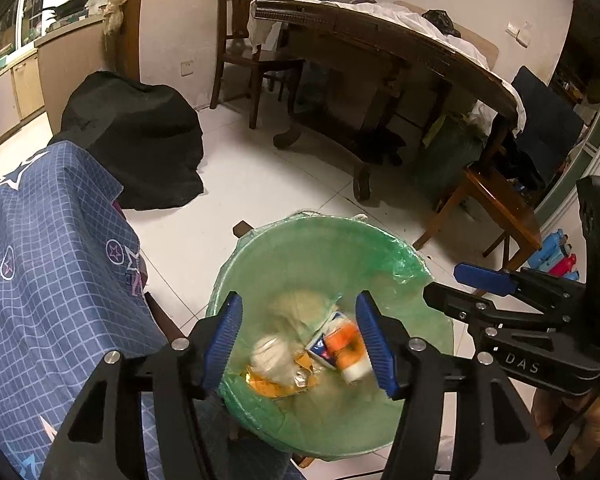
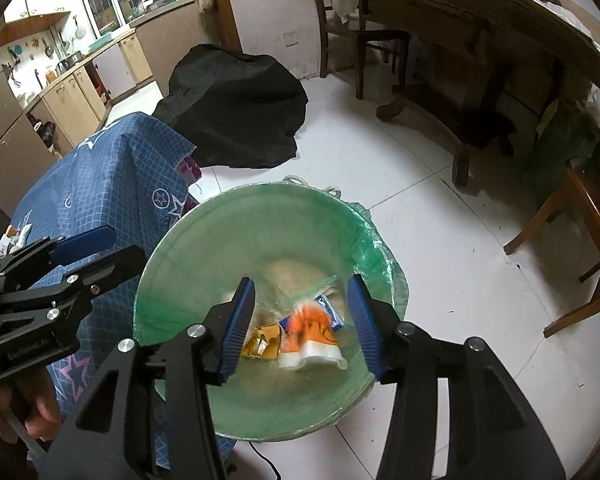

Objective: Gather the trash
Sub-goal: 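Carry the rice bag and paper cup over the green bin and release both, then grasp the white-red medicine box with the left tool while the right tool grasps the white packet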

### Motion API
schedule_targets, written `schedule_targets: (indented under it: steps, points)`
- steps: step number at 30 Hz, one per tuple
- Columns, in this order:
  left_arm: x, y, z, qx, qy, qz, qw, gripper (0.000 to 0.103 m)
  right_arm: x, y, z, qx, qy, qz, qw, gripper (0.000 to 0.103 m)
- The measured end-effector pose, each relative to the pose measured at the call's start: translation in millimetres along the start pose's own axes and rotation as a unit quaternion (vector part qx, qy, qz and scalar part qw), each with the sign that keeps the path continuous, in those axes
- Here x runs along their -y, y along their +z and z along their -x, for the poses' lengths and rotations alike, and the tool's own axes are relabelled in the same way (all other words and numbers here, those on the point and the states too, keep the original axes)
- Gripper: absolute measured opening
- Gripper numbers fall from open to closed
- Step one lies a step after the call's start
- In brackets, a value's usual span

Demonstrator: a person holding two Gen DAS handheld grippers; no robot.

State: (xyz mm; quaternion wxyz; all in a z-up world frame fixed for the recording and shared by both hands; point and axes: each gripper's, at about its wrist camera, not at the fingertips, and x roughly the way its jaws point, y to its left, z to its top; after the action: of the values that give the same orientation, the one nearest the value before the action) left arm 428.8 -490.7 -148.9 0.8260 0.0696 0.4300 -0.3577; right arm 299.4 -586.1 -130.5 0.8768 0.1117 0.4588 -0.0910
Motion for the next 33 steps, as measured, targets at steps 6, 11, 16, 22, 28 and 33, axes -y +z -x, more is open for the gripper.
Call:
schedule_targets:
  steps: [6,11,16,22,28,33]
  points:
    - [-3.0,-4.5,8.6,0.001,0.003,-0.002,1.0,0.06,-0.2,-4.6,8.2,0.011,-0.001,0.001,1.0,0.048]
    - [-13.0,-20.6,47.8,0.027,0.006,-0.015,0.9995,0.063,-12.6,-17.5,54.2,0.092,0.012,0.012,0.996,0.059]
    - [-60.6,-55.1,115.3,0.077,0.033,-0.005,0.9964,0.074,-46.1,-52.9,99.7,0.175,0.059,0.021,0.983,0.083]
    - [-171.1,-121.3,205.0,0.113,0.112,0.071,0.9847,0.076,-97.4,-86.3,98.5,0.175,0.125,0.035,0.976,0.086]
    - [-279.6,-189.4,296.3,0.166,0.205,0.159,0.9516,0.087,-150.8,-103.0,84.5,0.145,0.163,0.063,0.974,0.086]
    - [-363.7,-225.0,322.9,0.167,0.201,0.238,0.9356,0.088,-189.7,-107.5,80.0,0.127,0.175,0.095,0.972,0.086]
